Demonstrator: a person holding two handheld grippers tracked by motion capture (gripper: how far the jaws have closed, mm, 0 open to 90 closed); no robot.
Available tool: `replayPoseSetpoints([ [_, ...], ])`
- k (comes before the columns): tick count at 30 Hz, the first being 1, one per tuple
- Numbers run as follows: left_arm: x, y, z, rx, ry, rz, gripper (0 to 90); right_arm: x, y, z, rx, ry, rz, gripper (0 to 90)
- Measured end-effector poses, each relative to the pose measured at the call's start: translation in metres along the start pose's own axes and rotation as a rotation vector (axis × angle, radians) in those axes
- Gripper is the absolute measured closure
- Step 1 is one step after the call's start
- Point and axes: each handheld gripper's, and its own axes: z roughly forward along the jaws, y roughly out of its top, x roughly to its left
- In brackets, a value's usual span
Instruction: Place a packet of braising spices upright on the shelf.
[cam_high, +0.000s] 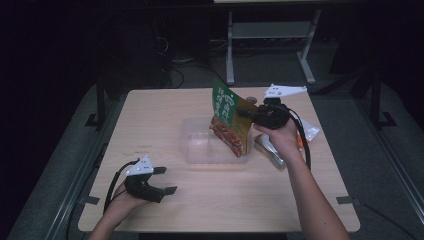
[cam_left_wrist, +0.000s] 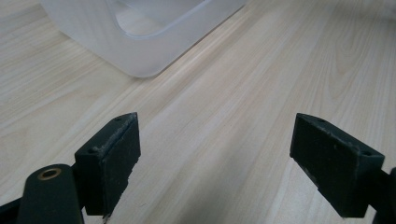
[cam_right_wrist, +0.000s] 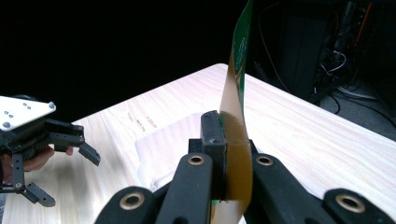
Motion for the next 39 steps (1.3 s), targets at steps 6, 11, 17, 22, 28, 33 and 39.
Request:
replayPoseSetpoints([
  [6, -0.001, -0.001, 0.002, 0.02, 0.004, 0.018, 15.6, 0.0, -0.005, 0.006, 0.024, 0.004, -0.006, 90.0],
  [11, -0.002, -0.001, 0.003, 0.03, 0.003, 0.023, 15.5, 0.0, -0.009, 0.009, 0.043, 0.005, -0.004, 90.0],
  [17, -0.002, -0.001, 0.003, 0.035, 0.007, 0.035, 15.5, 0.0, -0.014, 0.012, 0.064, 0.016, -0.003, 90.0],
  [22, -0.003, -0.001, 0.004, 0.04, 0.009, 0.042, 15.5, 0.001, -0.017, 0.013, 0.08, 0.018, -0.005, 89.5],
  [28, -0.002, -0.001, 0.005, 0.051, 0.008, 0.052, 15.5, 0.0, -0.017, 0.012, 0.086, 0.024, -0.021, 79.3],
  [33, -0.003, -0.001, 0.005, 0.049, 0.004, 0.041, 15.5, 0.003, -0.018, 0.013, 0.095, 0.016, -0.042, 67.3],
  [39, -0.003, -0.001, 0.005, 0.05, 0.004, 0.046, 15.5, 0.006, -0.017, 0.013, 0.113, 0.028, -0.037, 47.2],
])
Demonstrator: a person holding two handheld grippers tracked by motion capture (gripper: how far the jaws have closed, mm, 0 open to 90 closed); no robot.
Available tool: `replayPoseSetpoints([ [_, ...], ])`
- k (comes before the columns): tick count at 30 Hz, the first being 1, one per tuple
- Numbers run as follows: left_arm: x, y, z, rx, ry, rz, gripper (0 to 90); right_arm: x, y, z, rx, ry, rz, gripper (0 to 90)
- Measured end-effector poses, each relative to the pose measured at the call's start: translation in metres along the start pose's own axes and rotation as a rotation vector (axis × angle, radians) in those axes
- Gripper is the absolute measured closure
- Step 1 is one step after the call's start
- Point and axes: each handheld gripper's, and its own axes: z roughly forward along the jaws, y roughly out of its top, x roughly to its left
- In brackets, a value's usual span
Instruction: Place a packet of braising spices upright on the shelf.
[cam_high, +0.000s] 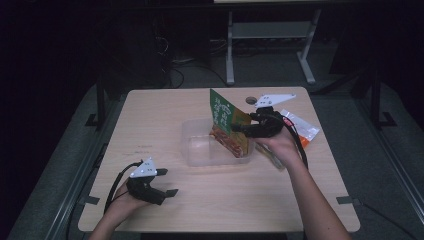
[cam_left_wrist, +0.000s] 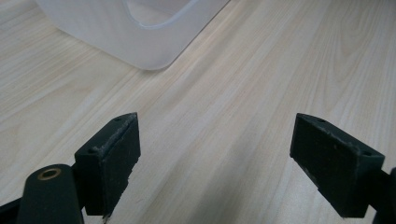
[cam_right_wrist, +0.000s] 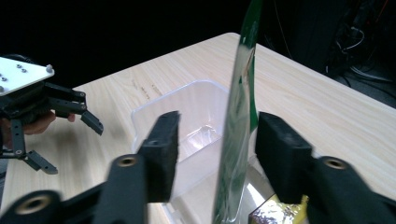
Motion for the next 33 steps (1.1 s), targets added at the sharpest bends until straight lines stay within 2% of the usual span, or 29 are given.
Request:
replayPoseSetpoints([
  [2, 0.0, 0.0, 0.0, 0.001, 0.0, 0.0, 15.5, 0.001, 0.0, 0.0, 0.003, 0.0, 0.002, 45.2],
  [3, 0.0, 0.0, 0.0, 0.0, 0.0, 0.002, 15.5, 0.002, 0.0, -0.001, 0.008, -0.009, 0.001, 40.7],
  [4, 0.0, 0.0, 0.0, 0.0, 0.0, 0.002, 15.5, 0.002, 0.0, -0.001, 0.008, -0.009, 0.001, 40.7],
  [7, 0.0, 0.0, 0.0, 0.001, 0.0, 0.003, 15.5, 0.003, 0.0, -0.007, 0.014, -0.007, 0.004, 32.5],
  [12, 0.0, 0.0, 0.0, -0.002, 0.001, 0.0, 15.5, 0.007, -0.003, -0.018, 0.024, -0.015, -0.009, 26.8],
  [15, -0.001, 0.0, 0.0, -0.005, 0.001, -0.003, 15.5, 0.008, -0.006, -0.026, 0.028, -0.021, -0.011, 26.3],
  [19, 0.0, 0.0, -0.001, 0.0, 0.004, 0.003, 15.5, 0.008, -0.013, -0.047, 0.021, -0.055, -0.004, 26.2],
  [25, 0.001, -0.001, -0.002, -0.005, 0.007, -0.002, 15.5, 0.003, -0.025, -0.062, 0.02, -0.085, 0.01, 26.2],
  [27, 0.001, -0.001, -0.002, -0.003, 0.007, 0.001, 15.5, -0.001, -0.035, -0.07, 0.02, -0.116, 0.01, 28.6],
  [30, 0.001, -0.001, -0.002, 0.001, 0.007, 0.006, 15.5, -0.006, -0.041, -0.075, 0.028, -0.135, 0.017, 30.7],
  [33, 0.0, -0.001, -0.001, 0.0, 0.005, -0.001, 15.5, -0.02, -0.055, -0.081, 0.039, -0.182, 0.046, 37.0],
])
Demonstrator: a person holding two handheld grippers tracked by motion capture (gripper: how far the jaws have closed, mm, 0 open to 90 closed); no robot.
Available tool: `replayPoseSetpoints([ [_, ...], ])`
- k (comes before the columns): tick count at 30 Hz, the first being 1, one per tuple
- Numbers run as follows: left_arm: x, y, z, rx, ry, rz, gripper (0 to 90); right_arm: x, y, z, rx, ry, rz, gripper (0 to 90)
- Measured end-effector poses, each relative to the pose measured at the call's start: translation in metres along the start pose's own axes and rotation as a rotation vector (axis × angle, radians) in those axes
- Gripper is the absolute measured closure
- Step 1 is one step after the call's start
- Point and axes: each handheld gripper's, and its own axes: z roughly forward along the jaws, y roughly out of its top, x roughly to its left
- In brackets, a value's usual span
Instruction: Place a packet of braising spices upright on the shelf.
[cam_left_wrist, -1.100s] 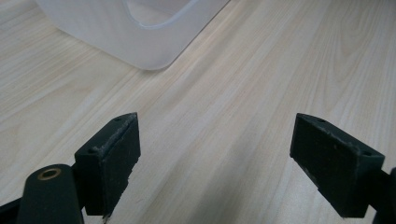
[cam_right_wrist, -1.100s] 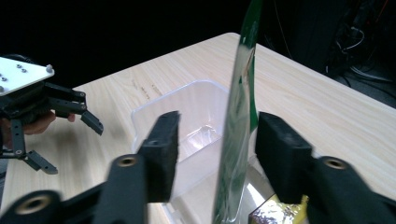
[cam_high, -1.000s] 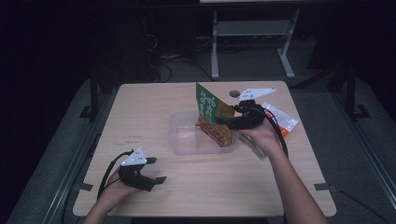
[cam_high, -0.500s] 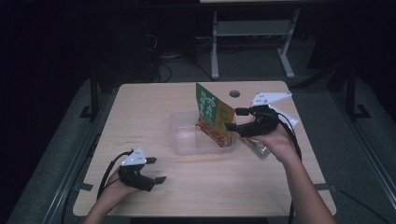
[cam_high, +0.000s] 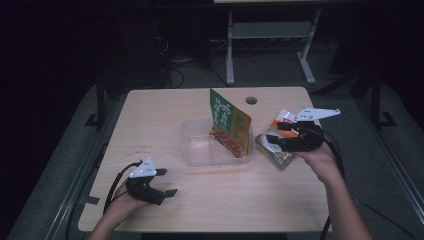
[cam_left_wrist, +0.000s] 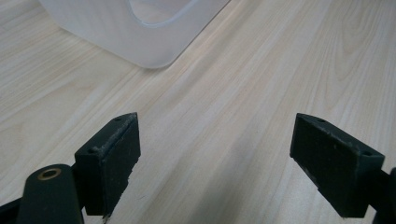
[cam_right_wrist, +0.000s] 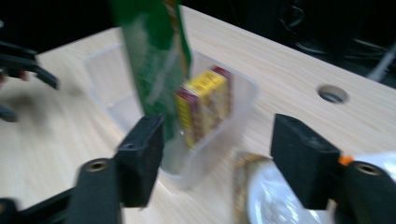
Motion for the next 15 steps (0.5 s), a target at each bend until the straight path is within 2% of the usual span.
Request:
replayPoseSetpoints([
  [2, 0.0, 0.0, 0.0, 0.002, 0.0, 0.003, 15.5, -0.008, -0.005, 0.001, 0.026, -0.037, 0.01, 41.8],
  [4, 0.0, 0.0, 0.0, 0.005, -0.003, 0.003, 15.6, -0.015, -0.012, 0.003, 0.026, -0.063, 0.015, 50.3],
  [8, -0.001, 0.0, 0.002, 0.011, -0.006, 0.004, 15.5, -0.029, -0.029, 0.014, 0.096, -0.156, 0.039, 75.4],
  [10, -0.001, 0.0, 0.003, 0.012, -0.008, 0.007, 15.5, -0.037, -0.036, 0.021, 0.132, -0.181, 0.049, 84.7],
  [12, -0.002, 0.001, 0.004, 0.02, -0.011, 0.009, 15.5, -0.044, -0.043, 0.027, 0.157, -0.197, 0.041, 89.6],
  [15, -0.002, 0.001, 0.004, 0.019, -0.013, 0.009, 15.5, -0.049, -0.047, 0.034, 0.191, -0.203, 0.03, 90.0],
])
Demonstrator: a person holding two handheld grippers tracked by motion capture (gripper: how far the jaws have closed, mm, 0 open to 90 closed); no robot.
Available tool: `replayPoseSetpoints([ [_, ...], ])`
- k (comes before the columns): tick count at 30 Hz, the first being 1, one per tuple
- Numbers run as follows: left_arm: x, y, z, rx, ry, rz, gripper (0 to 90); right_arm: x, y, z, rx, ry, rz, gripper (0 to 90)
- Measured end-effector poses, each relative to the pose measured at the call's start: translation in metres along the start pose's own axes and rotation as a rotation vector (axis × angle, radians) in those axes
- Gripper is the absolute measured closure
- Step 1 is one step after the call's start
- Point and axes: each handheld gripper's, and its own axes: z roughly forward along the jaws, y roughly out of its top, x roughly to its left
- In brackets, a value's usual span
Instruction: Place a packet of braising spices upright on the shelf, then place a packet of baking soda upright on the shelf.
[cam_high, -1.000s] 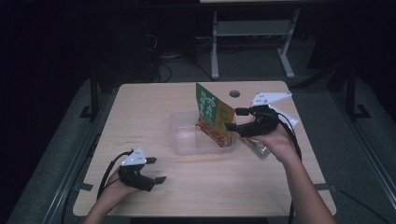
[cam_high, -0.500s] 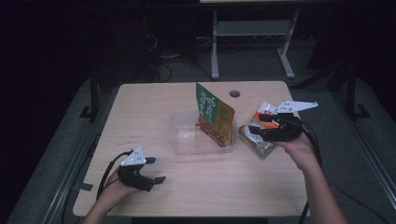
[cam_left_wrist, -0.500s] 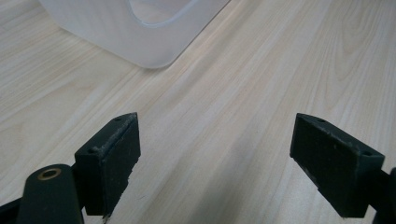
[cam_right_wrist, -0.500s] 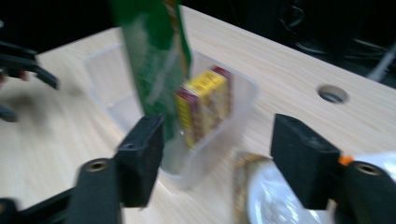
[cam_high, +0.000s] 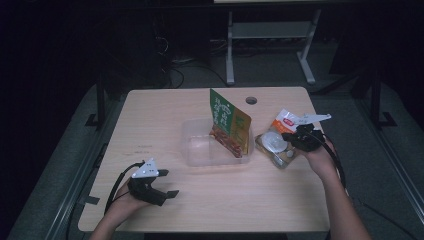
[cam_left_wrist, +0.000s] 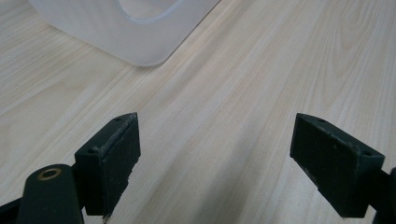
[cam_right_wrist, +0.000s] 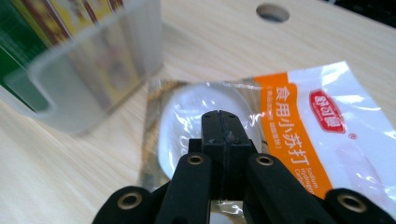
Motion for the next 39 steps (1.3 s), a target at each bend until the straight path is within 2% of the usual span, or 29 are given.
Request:
replayPoseSetpoints([
  [2, 0.0, 0.0, 0.001, 0.001, -0.002, 0.0, 15.5, 0.001, 0.0, 0.011, 0.046, -0.001, -0.026, 90.0],
  [5, 0.0, 0.0, 0.002, 0.007, -0.003, 0.002, 15.5, 0.004, 0.0, 0.023, 0.083, -0.009, -0.073, 90.0],
  [9, -0.001, -0.001, 0.002, 0.005, -0.006, -0.001, 15.5, 0.007, -0.001, 0.033, 0.108, -0.029, -0.095, 90.0],
  [12, -0.001, -0.001, 0.002, 0.011, -0.007, 0.002, 15.6, 0.011, -0.005, 0.046, 0.155, -0.064, -0.124, 90.0],
  [13, -0.001, -0.001, 0.002, 0.012, -0.007, 0.004, 15.6, 0.013, -0.006, 0.048, 0.149, -0.073, -0.125, 90.0],
  [19, -0.002, -0.001, 0.003, 0.015, -0.008, 0.004, 15.6, 0.014, -0.005, 0.047, 0.193, -0.077, -0.155, 90.0],
  [28, -0.002, -0.001, 0.002, 0.011, -0.004, 0.007, 15.6, 0.018, -0.01, 0.037, 0.231, -0.038, -0.175, 90.0],
  [29, -0.002, -0.001, 0.001, 0.012, -0.004, 0.009, 15.6, 0.021, -0.013, 0.033, 0.237, -0.032, -0.192, 90.0],
  [36, -0.003, -0.001, 0.001, 0.016, -0.006, 0.012, 15.6, 0.032, -0.024, 0.019, 0.249, -0.003, -0.214, 90.0],
  [39, -0.004, 0.0, 0.002, 0.018, -0.006, 0.016, 15.6, 0.039, -0.03, 0.01, 0.255, 0.025, -0.232, 90.0],
])
